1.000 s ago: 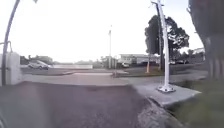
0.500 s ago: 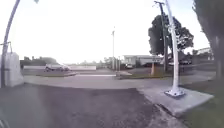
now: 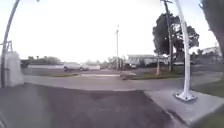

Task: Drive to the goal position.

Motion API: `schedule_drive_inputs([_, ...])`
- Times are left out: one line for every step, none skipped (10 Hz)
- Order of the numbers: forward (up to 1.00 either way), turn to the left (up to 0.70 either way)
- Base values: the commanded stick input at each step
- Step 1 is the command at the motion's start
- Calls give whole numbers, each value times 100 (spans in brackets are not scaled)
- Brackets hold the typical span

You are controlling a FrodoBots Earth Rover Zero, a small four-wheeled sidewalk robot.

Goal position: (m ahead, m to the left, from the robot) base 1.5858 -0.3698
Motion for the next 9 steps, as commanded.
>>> schedule_drive_inputs([45,27])
schedule_drive_inputs([45,27])
schedule_drive_inputs([45,27])
schedule_drive_inputs([45,27])
schedule_drive_inputs([45,27])
schedule_drive_inputs([45,27])
schedule_drive_inputs([45,27])
schedule_drive_inputs([45,27])
schedule_drive_inputs([45,27])
